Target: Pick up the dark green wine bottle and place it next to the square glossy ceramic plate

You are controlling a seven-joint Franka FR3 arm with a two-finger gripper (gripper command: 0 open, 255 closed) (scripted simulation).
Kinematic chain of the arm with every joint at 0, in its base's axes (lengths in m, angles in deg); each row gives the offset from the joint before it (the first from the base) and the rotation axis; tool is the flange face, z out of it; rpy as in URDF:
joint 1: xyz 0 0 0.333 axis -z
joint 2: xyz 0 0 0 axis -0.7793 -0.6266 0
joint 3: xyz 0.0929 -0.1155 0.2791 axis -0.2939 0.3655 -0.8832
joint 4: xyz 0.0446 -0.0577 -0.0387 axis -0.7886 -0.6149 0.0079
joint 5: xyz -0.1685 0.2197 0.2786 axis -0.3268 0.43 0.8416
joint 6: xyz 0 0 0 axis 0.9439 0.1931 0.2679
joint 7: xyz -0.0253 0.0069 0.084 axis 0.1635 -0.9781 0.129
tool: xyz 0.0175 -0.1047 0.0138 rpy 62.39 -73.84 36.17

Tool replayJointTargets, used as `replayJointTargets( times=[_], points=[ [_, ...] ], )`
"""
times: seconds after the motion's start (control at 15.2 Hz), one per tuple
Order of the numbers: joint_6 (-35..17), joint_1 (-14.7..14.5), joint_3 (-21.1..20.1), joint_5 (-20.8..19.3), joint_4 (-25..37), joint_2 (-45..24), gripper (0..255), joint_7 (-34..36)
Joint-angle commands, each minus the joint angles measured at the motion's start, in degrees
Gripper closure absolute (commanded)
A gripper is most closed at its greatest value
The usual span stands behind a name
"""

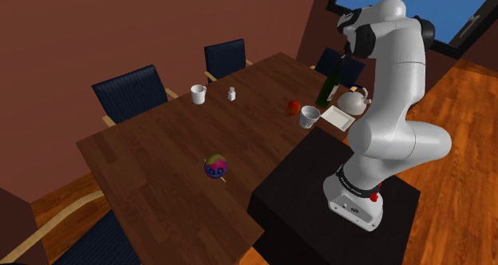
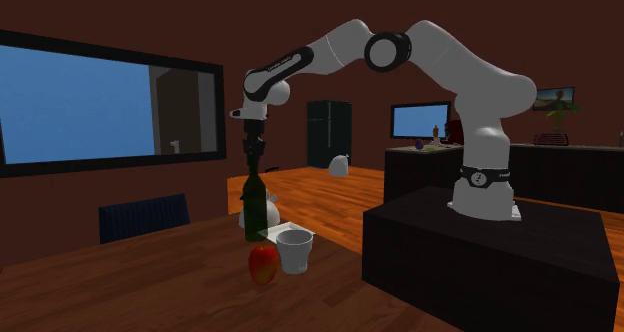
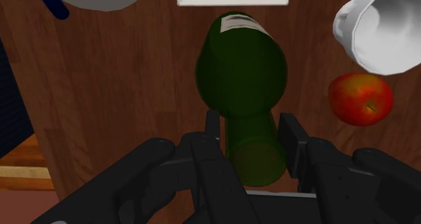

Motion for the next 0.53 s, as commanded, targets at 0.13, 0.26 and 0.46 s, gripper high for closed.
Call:
replayJointTargets(
  times=[0.13,0.26,0.46],
  points=[
    [-2.05,0.09,-0.40,0.50,-0.68,-1.35,255,-0.41],
    [-2.93,0.17,-0.61,0.73,-0.83,-2.10,255,-0.58],
    [-2.92,0.17,-0.61,0.73,-0.81,-2.11,255,-0.58]
  ],
)
